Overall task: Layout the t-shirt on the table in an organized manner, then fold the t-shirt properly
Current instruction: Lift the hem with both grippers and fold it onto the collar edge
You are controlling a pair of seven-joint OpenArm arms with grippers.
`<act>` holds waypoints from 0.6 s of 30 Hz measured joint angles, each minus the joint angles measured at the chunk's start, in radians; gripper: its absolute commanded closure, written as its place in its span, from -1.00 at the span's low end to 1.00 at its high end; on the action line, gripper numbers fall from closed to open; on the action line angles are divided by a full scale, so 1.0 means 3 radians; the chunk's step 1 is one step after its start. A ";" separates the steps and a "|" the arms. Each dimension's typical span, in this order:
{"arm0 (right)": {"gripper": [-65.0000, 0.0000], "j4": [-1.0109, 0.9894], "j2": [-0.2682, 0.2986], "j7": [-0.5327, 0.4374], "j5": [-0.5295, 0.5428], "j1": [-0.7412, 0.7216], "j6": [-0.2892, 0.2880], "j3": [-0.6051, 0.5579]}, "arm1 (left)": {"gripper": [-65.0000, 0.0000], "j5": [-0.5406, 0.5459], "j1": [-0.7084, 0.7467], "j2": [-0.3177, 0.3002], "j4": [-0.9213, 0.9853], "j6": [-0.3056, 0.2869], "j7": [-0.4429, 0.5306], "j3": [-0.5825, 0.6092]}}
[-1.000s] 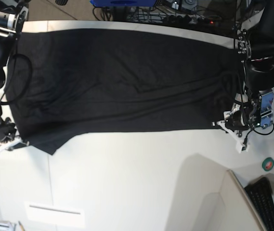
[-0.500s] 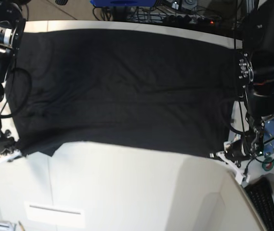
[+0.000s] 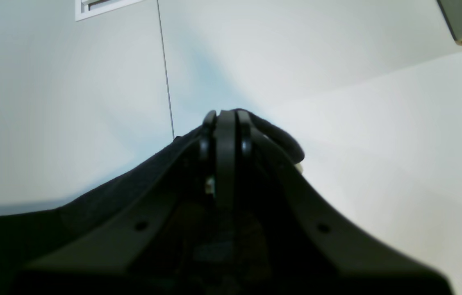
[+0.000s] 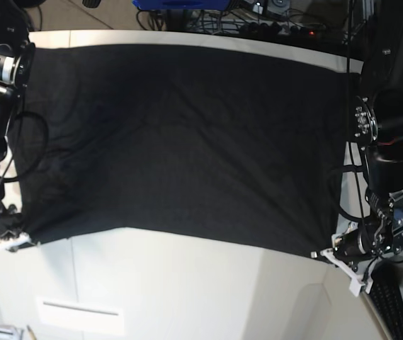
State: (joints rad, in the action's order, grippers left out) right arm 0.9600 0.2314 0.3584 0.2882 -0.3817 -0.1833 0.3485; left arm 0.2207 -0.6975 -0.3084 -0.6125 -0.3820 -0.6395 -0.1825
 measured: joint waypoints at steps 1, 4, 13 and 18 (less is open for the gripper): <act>1.00 0.0003 -0.0001 0.0000 0.0001 0.0000 0.0000 0.0000 | 1.00 -0.0023 -0.0001 0.0017 0.0000 0.0000 -0.0003 0.0001; 1.00 0.0003 0.0000 0.0000 0.0000 0.0000 0.0000 0.0000 | 1.00 -0.0019 0.0006 0.0069 0.0000 -0.0001 -0.0001 0.0010; 1.00 0.0001 0.0070 0.0014 -0.0013 0.0334 -0.0011 -0.0018 | 1.00 -0.0028 0.0524 0.0083 -0.0371 -0.0001 -0.0022 0.0020; 1.00 0.0086 0.0191 -0.0015 -0.0004 0.0501 -0.0020 -0.0013 | 1.00 0.0013 0.0851 0.0085 -0.0870 -0.0001 -0.0310 -0.0022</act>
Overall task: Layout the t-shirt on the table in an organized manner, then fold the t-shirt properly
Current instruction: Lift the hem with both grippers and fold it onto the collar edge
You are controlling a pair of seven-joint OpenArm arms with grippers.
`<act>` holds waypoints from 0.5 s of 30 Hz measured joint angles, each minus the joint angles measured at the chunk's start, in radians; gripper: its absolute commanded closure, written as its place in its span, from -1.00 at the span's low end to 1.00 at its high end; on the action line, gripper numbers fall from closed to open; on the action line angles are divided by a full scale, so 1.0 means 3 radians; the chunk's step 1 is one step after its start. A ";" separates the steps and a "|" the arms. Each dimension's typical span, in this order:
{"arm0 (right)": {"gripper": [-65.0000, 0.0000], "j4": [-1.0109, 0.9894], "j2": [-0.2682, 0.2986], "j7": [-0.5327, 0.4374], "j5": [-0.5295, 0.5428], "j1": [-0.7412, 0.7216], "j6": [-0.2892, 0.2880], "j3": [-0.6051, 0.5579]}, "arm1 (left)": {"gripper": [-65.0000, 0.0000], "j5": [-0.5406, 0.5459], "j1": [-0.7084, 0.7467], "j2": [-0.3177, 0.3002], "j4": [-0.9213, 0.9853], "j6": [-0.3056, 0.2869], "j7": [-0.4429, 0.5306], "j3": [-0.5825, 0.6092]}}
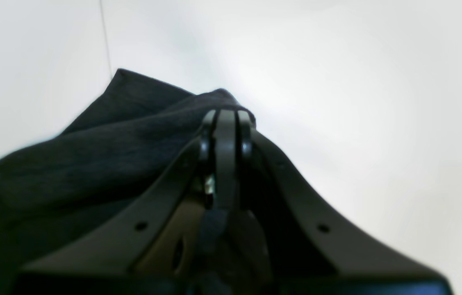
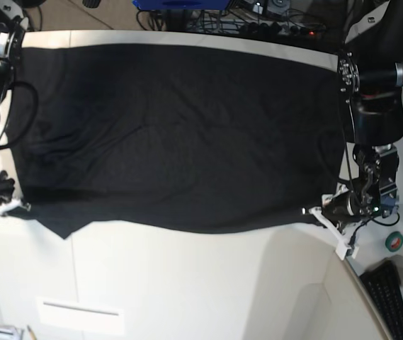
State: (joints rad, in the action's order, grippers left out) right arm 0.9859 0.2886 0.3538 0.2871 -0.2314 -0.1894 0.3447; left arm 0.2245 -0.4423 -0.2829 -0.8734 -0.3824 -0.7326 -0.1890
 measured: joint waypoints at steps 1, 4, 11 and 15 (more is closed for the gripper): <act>1.00 0.0058 0.0006 0.0001 -0.0004 0.0062 0.0009 0.0001 | 1.00 -0.0001 0.0071 0.0000 -0.0122 0.0001 -0.0046 0.0000; 1.00 0.0378 -0.0005 0.0053 0.0003 0.0317 -0.0005 0.0005 | 1.00 -0.0001 0.0275 -0.0003 -0.0420 -0.0001 -0.0144 -0.0004; 1.00 0.1132 0.0004 0.0515 0.0032 0.0704 -0.0004 0.0029 | 1.00 0.0038 0.0566 0.0022 -0.1225 -0.0037 -0.0605 -0.0259; 1.00 0.1367 -0.0103 0.0692 0.0019 0.0959 -0.0006 0.0116 | 1.00 0.0022 0.0759 -0.0010 -0.1461 -0.0029 -0.0847 -0.0413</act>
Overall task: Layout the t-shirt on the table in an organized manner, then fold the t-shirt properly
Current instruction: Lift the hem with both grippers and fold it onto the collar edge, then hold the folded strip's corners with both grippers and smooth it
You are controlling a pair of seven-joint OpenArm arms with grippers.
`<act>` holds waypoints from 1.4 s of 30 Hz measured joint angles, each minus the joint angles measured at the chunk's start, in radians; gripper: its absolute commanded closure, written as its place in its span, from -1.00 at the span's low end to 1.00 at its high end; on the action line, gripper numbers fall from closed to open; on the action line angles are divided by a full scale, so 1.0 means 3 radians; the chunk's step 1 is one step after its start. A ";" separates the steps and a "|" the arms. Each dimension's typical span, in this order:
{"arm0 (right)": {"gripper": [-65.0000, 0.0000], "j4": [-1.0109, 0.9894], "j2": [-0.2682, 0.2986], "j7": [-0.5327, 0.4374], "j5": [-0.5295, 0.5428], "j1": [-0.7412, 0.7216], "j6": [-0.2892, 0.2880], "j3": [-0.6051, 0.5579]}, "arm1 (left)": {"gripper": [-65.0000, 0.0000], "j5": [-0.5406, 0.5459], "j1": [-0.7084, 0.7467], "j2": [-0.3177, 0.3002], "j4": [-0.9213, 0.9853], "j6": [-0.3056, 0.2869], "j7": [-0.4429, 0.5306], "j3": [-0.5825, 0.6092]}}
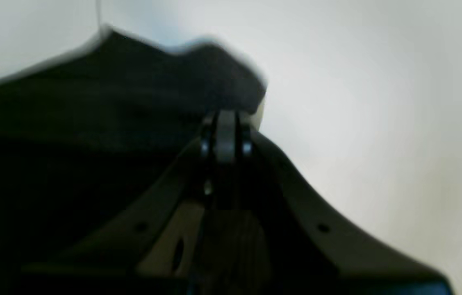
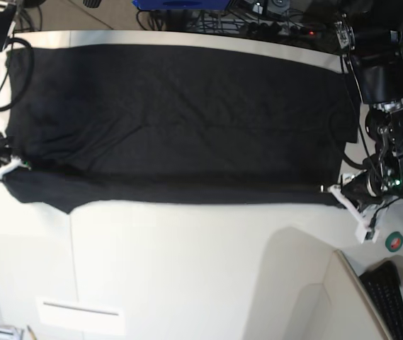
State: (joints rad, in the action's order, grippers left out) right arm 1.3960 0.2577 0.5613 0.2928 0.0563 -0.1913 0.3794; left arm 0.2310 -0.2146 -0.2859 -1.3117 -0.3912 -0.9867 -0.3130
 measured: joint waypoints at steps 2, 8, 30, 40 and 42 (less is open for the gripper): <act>1.00 0.0118 -0.0090 0.0024 0.0020 0.0113 0.0000 0.0148 | 1.00 -0.0006 0.0140 0.0004 -0.0103 -0.0006 -0.0031 0.0006; 1.00 0.0614 -0.0217 0.0197 -0.0020 0.0502 -0.0139 0.0463 | 1.00 0.0008 0.0500 0.0020 -0.0421 -0.0008 -0.0039 -0.0132; 1.00 0.1261 -0.0497 0.0237 -0.0010 0.1417 -0.0258 0.0462 | 1.00 0.0013 0.1260 0.0013 -0.1266 -0.0008 -0.0401 -0.0456; 1.00 0.1539 -0.0607 0.0210 0.0023 0.1701 -0.0286 0.0549 | 1.00 0.0006 0.1518 0.0014 -0.1392 -0.0008 -0.0393 -0.0454; 1.00 0.1539 -0.0629 0.0214 0.0023 0.1734 -0.0286 0.0549 | 1.00 0.0006 0.1541 0.0004 -0.1446 -0.0008 -0.0392 -0.0454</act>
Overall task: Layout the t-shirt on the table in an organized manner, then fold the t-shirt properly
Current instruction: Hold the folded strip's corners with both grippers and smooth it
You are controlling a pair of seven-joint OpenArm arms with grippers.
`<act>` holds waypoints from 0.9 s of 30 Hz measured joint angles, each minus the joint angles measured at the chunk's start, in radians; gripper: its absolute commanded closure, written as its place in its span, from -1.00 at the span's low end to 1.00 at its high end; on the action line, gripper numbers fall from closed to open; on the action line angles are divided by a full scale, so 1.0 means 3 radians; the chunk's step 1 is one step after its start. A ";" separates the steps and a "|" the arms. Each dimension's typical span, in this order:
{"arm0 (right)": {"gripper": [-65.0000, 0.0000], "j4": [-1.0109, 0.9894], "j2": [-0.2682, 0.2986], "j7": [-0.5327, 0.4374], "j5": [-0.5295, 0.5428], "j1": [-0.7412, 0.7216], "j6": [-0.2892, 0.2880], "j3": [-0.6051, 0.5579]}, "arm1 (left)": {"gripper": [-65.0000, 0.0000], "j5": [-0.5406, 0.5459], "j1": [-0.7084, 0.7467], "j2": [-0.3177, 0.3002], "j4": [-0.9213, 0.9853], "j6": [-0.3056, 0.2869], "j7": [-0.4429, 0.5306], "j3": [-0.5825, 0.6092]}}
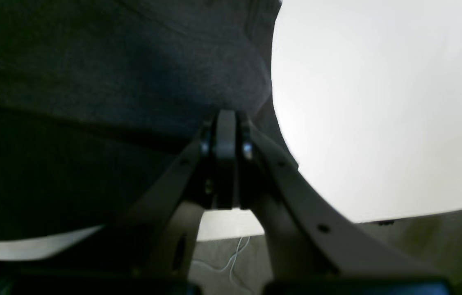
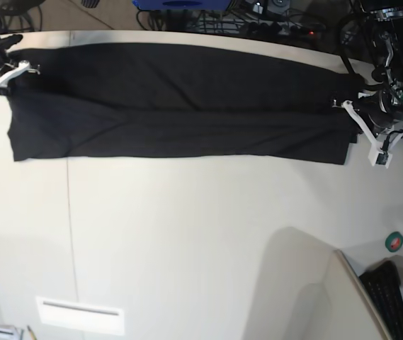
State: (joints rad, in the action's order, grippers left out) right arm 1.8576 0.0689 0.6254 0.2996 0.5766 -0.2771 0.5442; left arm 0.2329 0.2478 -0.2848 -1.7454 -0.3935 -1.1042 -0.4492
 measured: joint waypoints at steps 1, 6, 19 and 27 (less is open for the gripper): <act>1.00 0.0000 -0.0005 0.0005 0.0001 0.0014 0.0001 -0.0003 | 1.00 0.0000 0.0009 -0.0003 0.0003 -0.0001 0.0005 0.0000; 1.00 -0.0223 -0.0051 -0.0001 -0.0013 0.0005 0.0000 -0.0015 | 1.00 -0.0001 0.0045 0.0005 0.0053 0.0000 0.0023 0.0000; 1.00 -0.0326 -0.0132 -0.0001 -0.0011 0.0112 0.0000 -0.0025 | 1.00 -0.0014 0.0041 -0.0004 0.0064 0.0001 0.0025 0.0038; 1.00 -0.0326 -0.0210 -0.0001 -0.0011 0.0114 0.0000 -0.0025 | 1.00 -0.0024 0.0033 -0.0001 0.0287 0.0001 0.0027 0.0039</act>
State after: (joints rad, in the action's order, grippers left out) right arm 1.7599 0.0059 0.6250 0.2962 0.6109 -0.2771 0.5365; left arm 0.2256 0.2577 -0.2852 -1.6592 -0.3931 -1.0962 -0.4374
